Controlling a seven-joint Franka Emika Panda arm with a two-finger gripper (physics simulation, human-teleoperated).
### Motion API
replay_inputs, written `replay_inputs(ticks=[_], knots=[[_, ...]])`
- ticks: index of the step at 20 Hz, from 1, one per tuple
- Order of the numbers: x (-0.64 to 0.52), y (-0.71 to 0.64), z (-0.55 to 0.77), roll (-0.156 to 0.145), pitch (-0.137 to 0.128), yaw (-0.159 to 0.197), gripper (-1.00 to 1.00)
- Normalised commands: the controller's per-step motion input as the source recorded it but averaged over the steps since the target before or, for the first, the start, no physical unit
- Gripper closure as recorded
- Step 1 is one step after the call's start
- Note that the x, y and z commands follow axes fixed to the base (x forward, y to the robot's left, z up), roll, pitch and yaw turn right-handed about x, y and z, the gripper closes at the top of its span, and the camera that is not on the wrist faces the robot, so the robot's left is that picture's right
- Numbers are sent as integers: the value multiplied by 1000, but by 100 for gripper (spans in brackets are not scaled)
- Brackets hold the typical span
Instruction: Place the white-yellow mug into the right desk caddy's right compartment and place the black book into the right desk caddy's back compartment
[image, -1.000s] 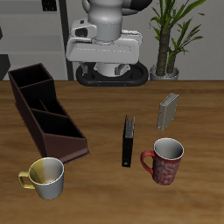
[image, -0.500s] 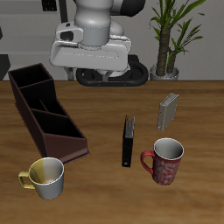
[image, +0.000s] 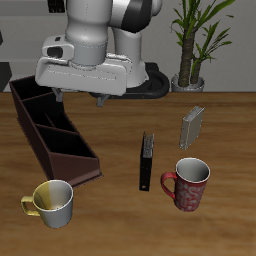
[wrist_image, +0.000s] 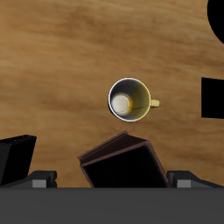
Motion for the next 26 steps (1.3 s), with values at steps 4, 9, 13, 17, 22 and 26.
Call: replay_inputs(ticks=[4, 9, 13, 17, 22, 26], knots=[[248, -217, -231, -20, 17, 42, -100], [174, -4, -175, 22, -15, 101, -100], [111, 47, -158, 21, -17, 158, -100], [79, -82, -82, -7, -10, 63, -100], [95, -78, -216, -10, -13, 93, -100], [16, -14, -222, -15, 0, 95, -100]])
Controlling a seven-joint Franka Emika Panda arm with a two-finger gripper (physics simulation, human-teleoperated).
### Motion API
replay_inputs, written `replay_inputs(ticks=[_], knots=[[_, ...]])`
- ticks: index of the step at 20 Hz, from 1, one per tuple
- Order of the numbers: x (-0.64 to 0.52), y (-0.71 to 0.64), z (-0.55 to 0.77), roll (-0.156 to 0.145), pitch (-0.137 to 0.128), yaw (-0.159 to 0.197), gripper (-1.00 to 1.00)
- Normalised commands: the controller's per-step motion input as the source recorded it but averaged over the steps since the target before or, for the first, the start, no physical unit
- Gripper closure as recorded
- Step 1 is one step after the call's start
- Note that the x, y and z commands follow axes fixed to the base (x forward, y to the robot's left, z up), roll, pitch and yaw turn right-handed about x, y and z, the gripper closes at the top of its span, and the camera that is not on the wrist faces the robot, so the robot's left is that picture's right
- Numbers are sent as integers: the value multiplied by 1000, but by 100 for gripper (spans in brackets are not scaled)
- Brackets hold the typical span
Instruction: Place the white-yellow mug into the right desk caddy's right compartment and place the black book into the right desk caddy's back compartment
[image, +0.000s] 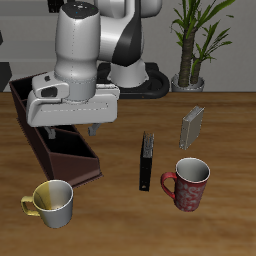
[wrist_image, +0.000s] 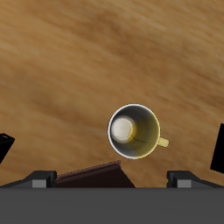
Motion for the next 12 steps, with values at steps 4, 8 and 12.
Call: replay_inputs(ticks=[4, 8, 12], knots=[[56, -59, -214, 0, 7, 113, -100], [27, -65, -288, 15, 17, 83, -100], [-26, -240, -143, 29, -13, -8, -100]])
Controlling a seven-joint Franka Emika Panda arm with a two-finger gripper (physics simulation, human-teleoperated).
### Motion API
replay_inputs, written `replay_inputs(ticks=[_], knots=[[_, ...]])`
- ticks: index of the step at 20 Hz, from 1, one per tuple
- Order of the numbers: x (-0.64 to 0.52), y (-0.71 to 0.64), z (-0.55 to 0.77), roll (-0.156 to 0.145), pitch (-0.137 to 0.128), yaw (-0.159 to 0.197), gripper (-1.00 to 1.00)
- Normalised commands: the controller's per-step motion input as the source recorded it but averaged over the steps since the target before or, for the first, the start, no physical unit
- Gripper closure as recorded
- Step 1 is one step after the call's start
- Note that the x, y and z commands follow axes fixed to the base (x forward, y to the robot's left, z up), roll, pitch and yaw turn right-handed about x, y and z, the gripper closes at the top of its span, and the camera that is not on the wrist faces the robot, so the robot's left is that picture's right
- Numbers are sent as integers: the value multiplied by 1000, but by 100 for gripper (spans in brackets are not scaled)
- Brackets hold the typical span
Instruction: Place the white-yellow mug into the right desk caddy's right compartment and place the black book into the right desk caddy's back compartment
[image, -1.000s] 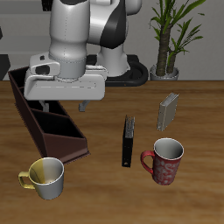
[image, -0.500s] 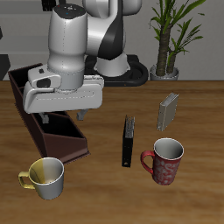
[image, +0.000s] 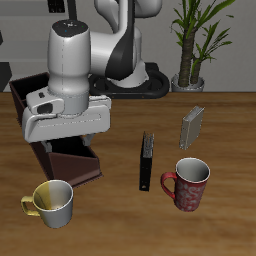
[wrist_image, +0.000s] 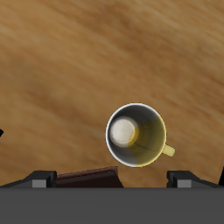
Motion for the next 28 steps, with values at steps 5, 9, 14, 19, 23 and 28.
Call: replay_inputs(ticks=[5, 9, 14, 19, 23, 28], knots=[[-58, -129, -105, 26, -1, 20, -100], [6, -81, -238, 16, -14, 62, -100], [92, -54, -232, 1, 26, 89, -100], [17, -37, -123, -10, 9, 68, -100], [27, 65, -201, -10, 20, 66, -100], [61, 58, -194, -9, 21, 83, -100]])
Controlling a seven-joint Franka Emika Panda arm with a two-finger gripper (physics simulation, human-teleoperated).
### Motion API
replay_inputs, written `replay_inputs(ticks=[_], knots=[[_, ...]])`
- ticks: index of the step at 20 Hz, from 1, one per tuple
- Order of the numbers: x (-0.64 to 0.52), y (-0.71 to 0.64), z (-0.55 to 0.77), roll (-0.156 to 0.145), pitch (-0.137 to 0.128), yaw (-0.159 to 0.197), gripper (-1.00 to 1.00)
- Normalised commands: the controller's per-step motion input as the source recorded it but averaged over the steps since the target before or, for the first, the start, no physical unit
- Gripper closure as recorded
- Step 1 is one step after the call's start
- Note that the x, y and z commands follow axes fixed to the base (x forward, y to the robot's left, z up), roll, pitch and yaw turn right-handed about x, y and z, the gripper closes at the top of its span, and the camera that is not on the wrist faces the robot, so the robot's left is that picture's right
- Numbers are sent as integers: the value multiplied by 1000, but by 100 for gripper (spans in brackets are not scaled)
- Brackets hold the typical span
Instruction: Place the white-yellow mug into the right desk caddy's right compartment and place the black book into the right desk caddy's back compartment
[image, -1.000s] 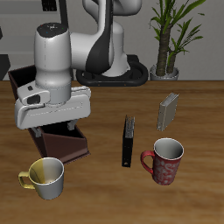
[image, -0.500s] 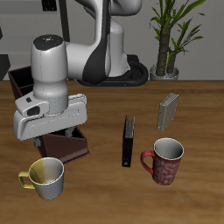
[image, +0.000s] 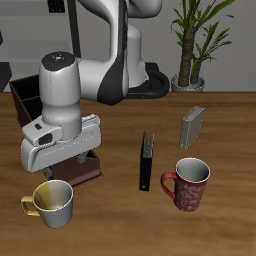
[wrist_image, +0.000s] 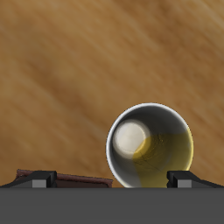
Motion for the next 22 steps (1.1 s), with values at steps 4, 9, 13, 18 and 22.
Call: replay_inputs(ticks=[4, 9, 13, 18, 22], knots=[[56, -5, -146, -13, 26, 54, -100], [2, -17, -229, -10, 27, 49, -100], [9, -26, -219, -12, 31, 37, -100], [36, -67, -410, -19, 55, 63, -100], [-15, -97, -310, -14, 46, -2, -100]])
